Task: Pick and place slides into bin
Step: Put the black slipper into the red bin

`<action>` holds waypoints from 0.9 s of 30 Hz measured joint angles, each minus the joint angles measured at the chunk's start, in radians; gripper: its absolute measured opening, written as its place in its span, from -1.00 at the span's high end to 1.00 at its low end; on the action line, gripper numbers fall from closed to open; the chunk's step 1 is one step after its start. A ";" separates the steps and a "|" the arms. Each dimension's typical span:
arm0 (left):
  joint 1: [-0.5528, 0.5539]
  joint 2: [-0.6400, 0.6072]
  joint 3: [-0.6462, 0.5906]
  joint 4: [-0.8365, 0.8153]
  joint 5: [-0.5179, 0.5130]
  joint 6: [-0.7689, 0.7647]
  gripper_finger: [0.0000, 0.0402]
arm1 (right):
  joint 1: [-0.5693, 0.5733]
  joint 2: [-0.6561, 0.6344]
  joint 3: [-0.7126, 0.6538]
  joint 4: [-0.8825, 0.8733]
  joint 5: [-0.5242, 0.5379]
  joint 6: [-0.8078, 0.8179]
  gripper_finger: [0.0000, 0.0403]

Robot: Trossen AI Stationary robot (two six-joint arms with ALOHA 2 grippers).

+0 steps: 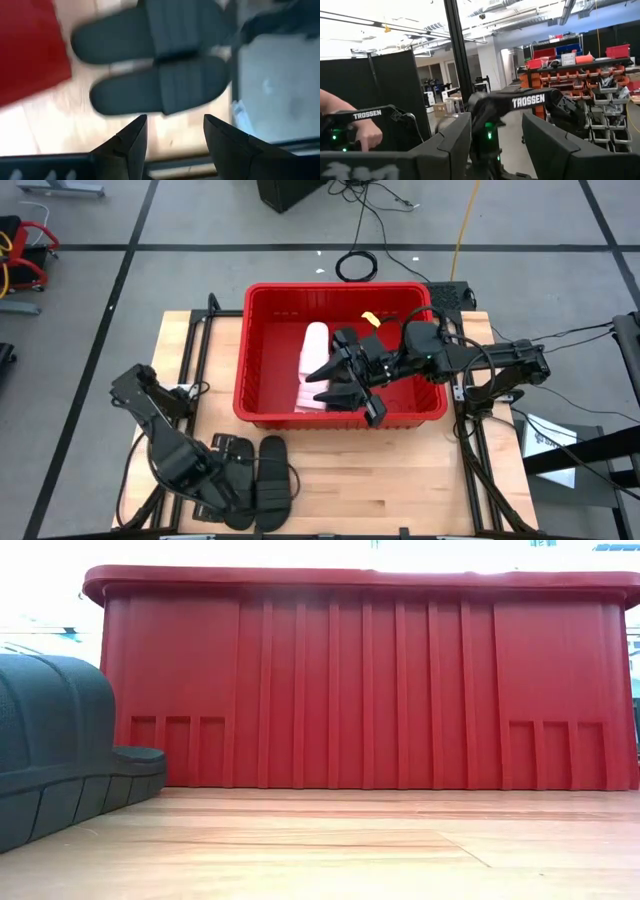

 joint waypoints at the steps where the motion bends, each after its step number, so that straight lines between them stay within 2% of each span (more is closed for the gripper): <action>1: -0.004 -0.009 -0.048 0.008 0.016 -0.006 0.07 | 0.000 0.000 0.000 -0.002 0.000 -0.001 0.17; 4: -0.010 -0.053 -0.181 0.089 0.034 -0.013 0.07 | 0.000 0.000 0.000 -0.015 0.000 -0.002 0.17; 9: -0.017 -0.176 -0.395 0.357 0.039 -0.048 0.07 | 0.000 0.000 0.000 -0.025 0.000 -0.002 0.17; 18: -0.007 -0.375 -0.729 0.652 0.093 -0.144 0.07 | 0.000 0.000 0.000 -0.023 0.000 -0.002 0.17; 21: -0.005 -0.402 -0.830 0.774 0.126 -0.168 0.07 | 0.000 0.000 0.000 -0.023 0.000 -0.002 0.17; 27: 0.000 -0.403 -0.984 0.908 0.155 -0.223 0.07 | 0.000 0.000 0.000 -0.023 0.001 0.000 0.17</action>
